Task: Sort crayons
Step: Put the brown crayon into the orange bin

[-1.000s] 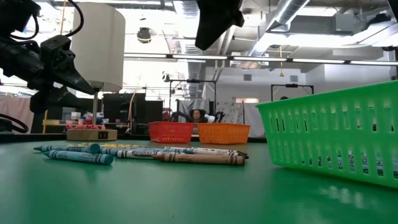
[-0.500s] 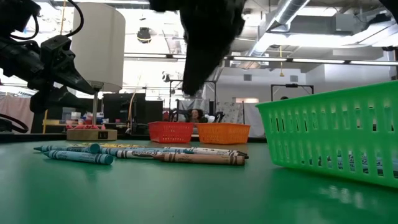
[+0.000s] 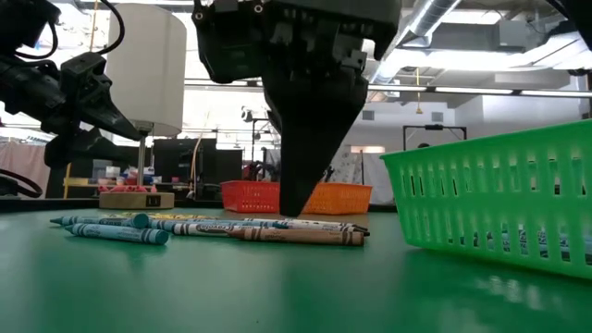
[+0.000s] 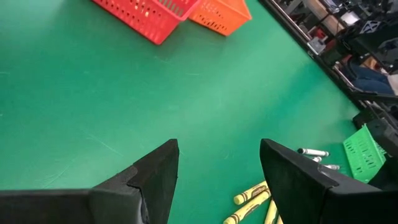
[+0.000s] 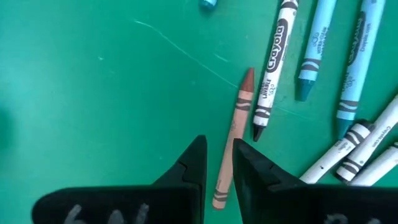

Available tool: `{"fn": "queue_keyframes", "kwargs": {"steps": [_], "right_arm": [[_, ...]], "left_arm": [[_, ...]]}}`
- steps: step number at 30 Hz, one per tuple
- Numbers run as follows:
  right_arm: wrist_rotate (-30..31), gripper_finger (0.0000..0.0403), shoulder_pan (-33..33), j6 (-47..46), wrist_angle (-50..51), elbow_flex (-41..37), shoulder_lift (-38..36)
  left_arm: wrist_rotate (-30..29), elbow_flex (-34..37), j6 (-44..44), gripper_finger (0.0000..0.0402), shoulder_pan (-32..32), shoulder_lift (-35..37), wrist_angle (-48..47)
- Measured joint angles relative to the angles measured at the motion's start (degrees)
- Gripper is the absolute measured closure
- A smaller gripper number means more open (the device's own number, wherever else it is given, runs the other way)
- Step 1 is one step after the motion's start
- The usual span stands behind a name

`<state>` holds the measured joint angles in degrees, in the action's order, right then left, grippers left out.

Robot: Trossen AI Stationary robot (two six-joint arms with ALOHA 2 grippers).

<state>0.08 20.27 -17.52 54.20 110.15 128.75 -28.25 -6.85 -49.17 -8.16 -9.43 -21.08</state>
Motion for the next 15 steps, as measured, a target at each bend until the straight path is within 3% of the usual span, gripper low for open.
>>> {"fn": "queue_keyframes", "kwargs": {"steps": [15], "right_arm": [[0.3, 0.0330, -0.3, -2.0, -2.5, -4.8, -0.4]], "left_arm": [[0.0, 0.0, 0.0, 0.0186, 0.0, 0.0, 0.0]]}}
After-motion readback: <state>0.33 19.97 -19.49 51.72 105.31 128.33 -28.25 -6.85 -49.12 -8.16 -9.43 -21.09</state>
